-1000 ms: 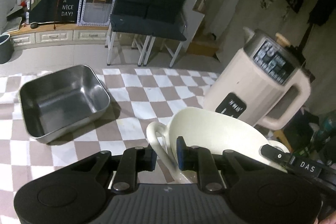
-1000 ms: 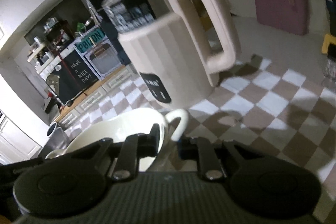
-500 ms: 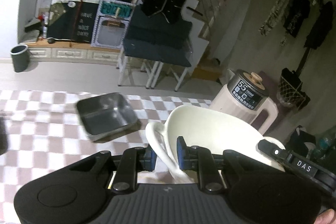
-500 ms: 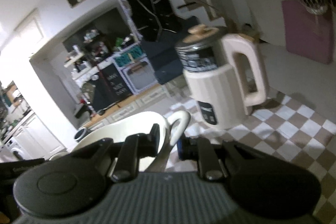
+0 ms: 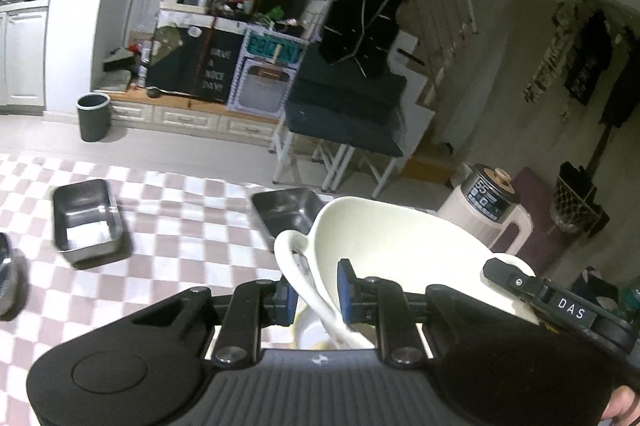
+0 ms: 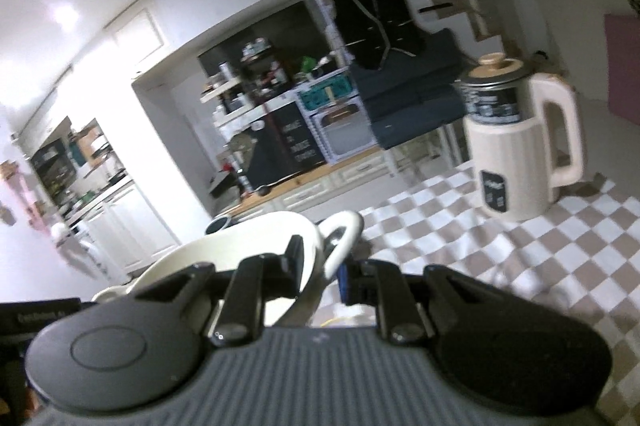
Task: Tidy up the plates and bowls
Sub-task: 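Lift the cream two-handled bowl off the table with both tools, then carry the cream bowl with both tools toward the yellow-rimmed bowl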
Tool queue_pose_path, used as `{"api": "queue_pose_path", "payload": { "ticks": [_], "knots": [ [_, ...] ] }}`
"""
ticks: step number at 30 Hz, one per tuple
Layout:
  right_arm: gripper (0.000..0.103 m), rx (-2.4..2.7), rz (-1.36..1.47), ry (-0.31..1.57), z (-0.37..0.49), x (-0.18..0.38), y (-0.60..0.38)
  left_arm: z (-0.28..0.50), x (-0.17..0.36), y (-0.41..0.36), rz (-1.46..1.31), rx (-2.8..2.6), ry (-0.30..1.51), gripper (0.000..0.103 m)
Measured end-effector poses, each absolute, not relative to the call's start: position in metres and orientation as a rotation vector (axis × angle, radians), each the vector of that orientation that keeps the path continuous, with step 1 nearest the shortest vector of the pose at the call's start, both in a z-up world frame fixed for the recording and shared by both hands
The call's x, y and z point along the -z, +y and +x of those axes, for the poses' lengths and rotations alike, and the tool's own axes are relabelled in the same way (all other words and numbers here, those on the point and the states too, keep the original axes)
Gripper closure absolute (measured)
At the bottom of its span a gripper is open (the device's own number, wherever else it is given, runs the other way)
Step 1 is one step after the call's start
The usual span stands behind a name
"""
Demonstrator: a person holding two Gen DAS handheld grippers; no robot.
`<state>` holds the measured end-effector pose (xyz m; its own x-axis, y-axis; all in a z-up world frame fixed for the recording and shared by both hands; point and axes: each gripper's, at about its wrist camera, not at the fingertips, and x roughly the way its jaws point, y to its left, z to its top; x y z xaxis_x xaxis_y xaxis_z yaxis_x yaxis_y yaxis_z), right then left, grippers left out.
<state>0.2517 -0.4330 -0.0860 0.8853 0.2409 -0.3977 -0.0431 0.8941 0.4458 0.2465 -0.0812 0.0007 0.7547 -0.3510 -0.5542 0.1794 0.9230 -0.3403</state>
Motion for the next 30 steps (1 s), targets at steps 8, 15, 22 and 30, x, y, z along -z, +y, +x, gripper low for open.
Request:
{"api": "queue_pose_path", "payload": {
  "ticks": [8,15,22,30],
  "knots": [
    [0.082,-0.240,0.407,0.498,0.241,0.082,-0.394,0.205,0.008,-0.027,-0.321,0.245,0.649,0.081],
    [0.081,-0.300,0.338,0.568,0.240,0.088,-0.358,0.183,0.029,0.022,-0.361,0.211,0.680,0.081],
    [0.081,-0.340,0.337,0.660,0.247,0.105,-0.333,0.177,0.047,0.052,-0.344,0.183,0.710,0.081],
    [0.081,-0.322,0.287,0.785,0.268,0.126,-0.310,0.186,0.078,0.072,-0.360,0.172,0.820,0.080]
  ]
}}
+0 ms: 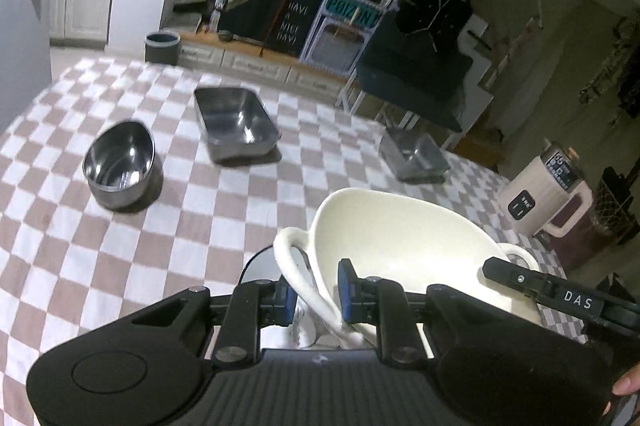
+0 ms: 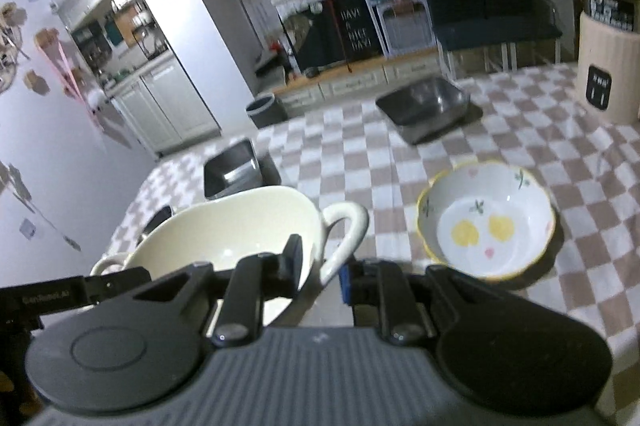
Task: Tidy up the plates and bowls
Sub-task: 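Carry the cream bowl with both tools toward the yellow-rimmed bowl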
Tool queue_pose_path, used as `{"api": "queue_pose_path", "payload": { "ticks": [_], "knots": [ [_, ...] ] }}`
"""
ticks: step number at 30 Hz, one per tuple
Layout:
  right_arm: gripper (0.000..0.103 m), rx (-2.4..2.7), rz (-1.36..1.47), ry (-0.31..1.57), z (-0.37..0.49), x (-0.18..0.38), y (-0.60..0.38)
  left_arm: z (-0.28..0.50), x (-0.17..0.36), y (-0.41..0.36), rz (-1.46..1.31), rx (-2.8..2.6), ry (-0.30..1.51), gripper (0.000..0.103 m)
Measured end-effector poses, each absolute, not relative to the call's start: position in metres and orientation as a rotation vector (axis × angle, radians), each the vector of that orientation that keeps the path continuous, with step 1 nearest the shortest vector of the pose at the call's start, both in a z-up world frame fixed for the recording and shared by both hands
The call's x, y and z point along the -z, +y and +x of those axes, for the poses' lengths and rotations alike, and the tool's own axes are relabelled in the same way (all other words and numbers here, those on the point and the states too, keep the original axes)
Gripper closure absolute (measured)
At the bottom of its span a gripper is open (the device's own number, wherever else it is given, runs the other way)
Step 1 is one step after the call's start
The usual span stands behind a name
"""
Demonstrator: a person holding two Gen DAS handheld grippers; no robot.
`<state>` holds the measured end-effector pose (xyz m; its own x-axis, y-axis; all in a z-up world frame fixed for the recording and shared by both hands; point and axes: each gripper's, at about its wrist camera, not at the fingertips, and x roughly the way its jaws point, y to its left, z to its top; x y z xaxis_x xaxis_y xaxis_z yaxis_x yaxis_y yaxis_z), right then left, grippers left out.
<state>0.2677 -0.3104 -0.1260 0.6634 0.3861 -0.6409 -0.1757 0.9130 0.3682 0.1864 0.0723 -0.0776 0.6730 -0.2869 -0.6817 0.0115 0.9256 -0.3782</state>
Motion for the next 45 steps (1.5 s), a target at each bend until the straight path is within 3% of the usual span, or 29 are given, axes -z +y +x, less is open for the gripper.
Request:
{"api": "queue_pose_path", "payload": {
  "ticks": [18,45],
  "knots": [
    [0.080,-0.263,0.191,0.884,0.256,0.153,-0.281,0.203,0.123,0.084,-0.381,0.156,0.974,0.080],
    [0.080,-0.213,0.225,1.033,0.278,0.179,-0.265,0.225,0.147,0.083,-0.332,0.055,1.027,0.080]
  ]
}}
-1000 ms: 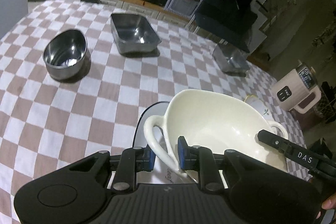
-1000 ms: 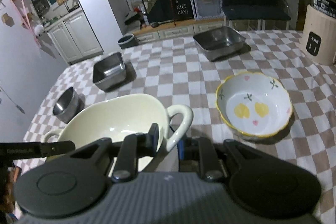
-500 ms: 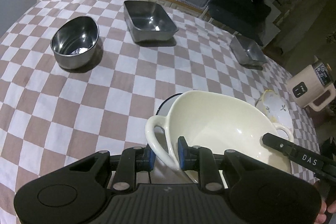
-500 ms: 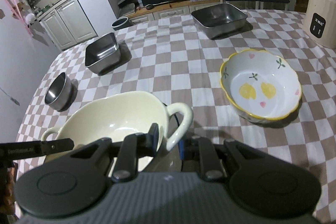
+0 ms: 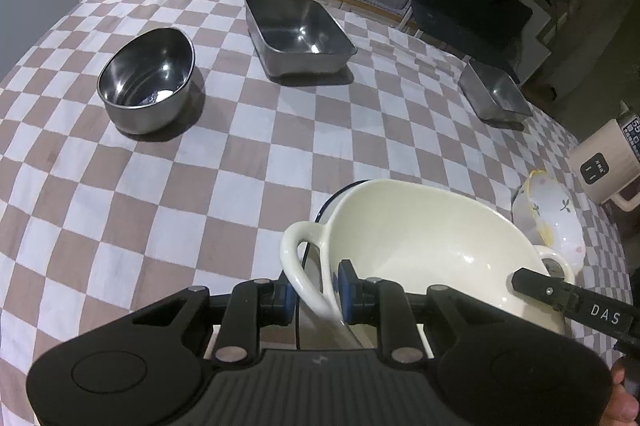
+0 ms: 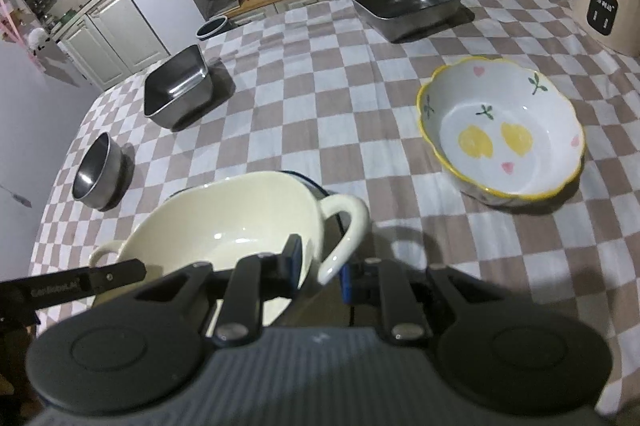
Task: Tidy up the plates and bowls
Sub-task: 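Carry the cream bowl with both tools toward the yellow-rimmed bowl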
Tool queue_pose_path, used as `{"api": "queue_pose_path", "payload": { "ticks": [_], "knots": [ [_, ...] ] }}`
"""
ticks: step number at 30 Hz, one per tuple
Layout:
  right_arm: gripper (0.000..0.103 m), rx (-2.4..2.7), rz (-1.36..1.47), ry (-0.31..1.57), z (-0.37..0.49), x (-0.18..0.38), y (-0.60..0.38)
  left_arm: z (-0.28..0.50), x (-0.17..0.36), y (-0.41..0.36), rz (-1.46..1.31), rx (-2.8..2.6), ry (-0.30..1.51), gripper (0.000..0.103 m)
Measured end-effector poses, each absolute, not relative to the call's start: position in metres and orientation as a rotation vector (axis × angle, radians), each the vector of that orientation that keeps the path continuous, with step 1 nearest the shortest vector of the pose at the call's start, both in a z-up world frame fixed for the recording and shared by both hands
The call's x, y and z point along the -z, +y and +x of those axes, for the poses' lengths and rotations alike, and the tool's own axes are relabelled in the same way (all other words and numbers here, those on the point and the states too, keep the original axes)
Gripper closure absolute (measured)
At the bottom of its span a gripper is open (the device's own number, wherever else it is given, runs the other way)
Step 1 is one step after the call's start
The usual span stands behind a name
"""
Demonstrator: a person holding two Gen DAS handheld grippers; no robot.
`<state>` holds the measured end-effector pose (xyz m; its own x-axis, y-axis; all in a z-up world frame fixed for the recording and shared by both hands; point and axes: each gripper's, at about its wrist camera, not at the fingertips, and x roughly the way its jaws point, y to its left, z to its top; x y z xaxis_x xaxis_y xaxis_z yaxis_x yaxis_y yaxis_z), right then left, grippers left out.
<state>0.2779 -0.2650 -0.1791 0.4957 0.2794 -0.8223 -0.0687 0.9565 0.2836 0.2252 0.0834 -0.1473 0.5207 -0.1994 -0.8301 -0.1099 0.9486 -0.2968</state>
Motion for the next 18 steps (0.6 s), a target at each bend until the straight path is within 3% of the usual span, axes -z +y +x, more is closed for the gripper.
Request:
{"api": "queue_pose_path", "payload": {
  "ticks": [18],
  "knots": [
    [0.079,-0.227,0.238,1.105,0.2786,0.1872,-0.2660,0.2279,0.1519,0.0831,-0.331,0.048,1.033,0.079]
  ]
}}
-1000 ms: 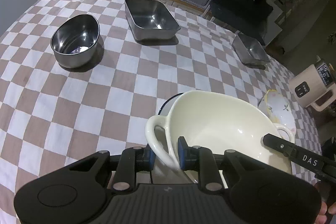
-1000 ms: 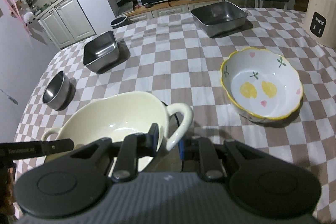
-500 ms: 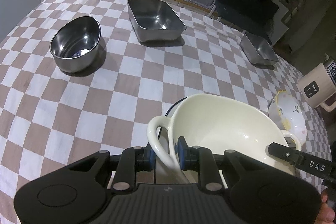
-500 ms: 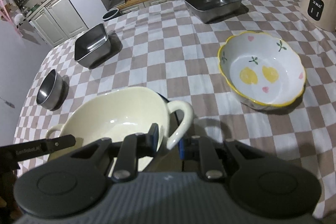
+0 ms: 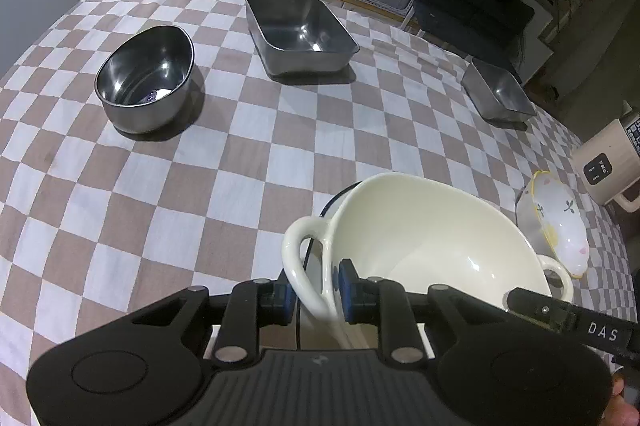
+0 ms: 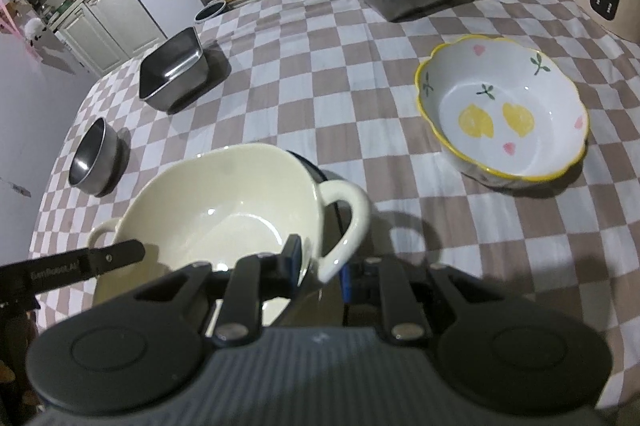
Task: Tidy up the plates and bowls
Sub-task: 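Carry the cream bowl with both tools toward the yellow-rimmed bowl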
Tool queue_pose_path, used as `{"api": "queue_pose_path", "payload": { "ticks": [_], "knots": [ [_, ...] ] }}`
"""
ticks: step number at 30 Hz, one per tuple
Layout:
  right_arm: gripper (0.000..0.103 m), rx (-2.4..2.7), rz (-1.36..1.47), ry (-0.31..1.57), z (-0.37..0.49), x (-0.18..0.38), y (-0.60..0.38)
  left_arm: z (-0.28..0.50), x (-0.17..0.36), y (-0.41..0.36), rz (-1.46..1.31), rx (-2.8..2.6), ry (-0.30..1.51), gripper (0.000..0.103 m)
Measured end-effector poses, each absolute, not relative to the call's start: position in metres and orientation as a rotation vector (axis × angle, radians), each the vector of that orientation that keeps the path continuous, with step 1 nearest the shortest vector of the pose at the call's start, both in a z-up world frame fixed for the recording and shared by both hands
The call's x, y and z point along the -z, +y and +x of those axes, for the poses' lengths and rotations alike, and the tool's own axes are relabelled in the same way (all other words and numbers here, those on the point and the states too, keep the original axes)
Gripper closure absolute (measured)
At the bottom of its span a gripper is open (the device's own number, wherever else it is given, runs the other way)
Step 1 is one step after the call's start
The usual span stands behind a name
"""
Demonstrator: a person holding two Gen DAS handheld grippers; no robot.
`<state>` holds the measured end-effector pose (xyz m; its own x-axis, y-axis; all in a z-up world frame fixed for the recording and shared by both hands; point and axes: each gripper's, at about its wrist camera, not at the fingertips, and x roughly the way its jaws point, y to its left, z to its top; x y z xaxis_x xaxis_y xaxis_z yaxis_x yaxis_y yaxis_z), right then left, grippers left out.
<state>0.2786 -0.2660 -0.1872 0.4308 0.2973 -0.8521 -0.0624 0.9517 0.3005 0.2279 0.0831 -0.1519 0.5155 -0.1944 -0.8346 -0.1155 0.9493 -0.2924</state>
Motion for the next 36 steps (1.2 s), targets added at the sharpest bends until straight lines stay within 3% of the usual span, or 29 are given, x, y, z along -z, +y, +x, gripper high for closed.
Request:
{"api": "queue_pose_path", "payload": {
  "ticks": [36],
  "knots": [
    [0.073,-0.200,0.282,1.219,0.281,0.202,-0.269,0.227,0.155,0.076,-0.215,0.065,1.062,0.072]
  ]
}}
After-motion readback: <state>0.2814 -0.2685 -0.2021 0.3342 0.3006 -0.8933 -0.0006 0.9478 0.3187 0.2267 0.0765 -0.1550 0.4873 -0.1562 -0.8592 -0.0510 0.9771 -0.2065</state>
